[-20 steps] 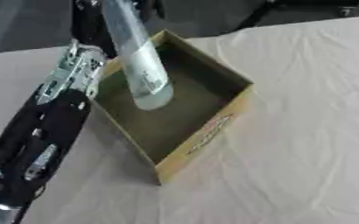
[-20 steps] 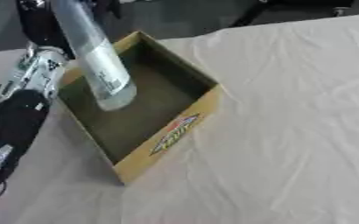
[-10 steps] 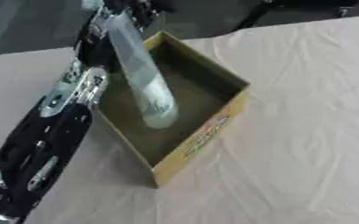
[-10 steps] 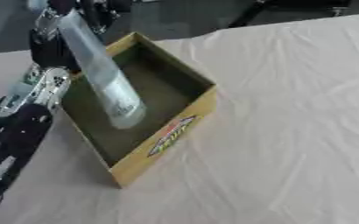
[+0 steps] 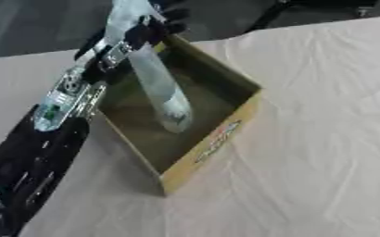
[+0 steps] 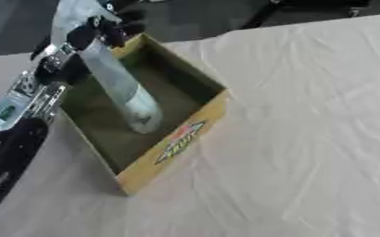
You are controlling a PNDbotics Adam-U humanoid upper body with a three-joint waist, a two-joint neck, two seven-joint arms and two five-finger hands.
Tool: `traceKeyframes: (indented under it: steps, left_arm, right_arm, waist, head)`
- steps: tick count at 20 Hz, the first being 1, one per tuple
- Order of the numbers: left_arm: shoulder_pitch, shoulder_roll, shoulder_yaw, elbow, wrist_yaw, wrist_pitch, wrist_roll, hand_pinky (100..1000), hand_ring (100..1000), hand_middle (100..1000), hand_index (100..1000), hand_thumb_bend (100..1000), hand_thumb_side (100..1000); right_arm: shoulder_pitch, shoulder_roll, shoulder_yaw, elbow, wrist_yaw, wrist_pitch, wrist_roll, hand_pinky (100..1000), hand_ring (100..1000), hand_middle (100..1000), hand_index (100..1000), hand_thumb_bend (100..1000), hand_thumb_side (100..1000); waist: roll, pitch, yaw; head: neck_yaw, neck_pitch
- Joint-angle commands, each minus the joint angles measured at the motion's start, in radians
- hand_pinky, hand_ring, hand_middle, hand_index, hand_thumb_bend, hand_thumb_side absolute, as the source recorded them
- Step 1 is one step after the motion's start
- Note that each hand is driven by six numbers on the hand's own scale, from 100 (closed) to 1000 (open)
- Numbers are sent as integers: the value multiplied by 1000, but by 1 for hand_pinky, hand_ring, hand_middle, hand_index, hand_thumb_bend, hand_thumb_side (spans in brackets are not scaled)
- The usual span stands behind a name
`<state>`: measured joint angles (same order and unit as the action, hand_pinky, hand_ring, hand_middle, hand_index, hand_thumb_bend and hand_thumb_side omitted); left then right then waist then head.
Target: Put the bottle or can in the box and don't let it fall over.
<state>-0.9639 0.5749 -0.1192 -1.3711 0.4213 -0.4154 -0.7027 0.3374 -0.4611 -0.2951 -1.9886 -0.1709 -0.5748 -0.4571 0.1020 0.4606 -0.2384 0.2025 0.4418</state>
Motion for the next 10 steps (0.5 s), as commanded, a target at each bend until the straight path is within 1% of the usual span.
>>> traceKeyframes:
  steps: [1, 3, 6, 10]
  left_arm:
    - [6, 40, 13, -33, -88, -87, -121, 1000, 1000, 1000, 760, 100, 812]
    - [18, 42, 14, -35, -124, -85, -147, 1000, 1000, 1000, 782, 100, 837]
    - [30, 45, 15, -37, -145, -73, -185, 1000, 1000, 1000, 808, 112, 881]
    - [46, 49, 21, -33, -148, -44, -203, 1000, 1000, 1000, 819, 132, 896]
  right_arm:
    - [14, -10, -15, -11, 7, 2, -7, 927, 1000, 1000, 919, 100, 523]
    - [20, -11, -15, -11, 6, 3, -9, 927, 1000, 1000, 919, 100, 523]
    - [27, -12, -16, -11, 5, 4, -10, 928, 1000, 1000, 919, 100, 523]
    - [37, -11, -17, -11, 3, 3, -9, 928, 1000, 1000, 919, 100, 524]
  waist:
    - [-10, -33, 7]
    - [-13, -40, 14]
    - [-17, -47, 21]
    - [-22, -55, 31]
  head:
    - [-15, 10]
    - [-20, 14]
    - [-21, 18]
    - [-27, 27]
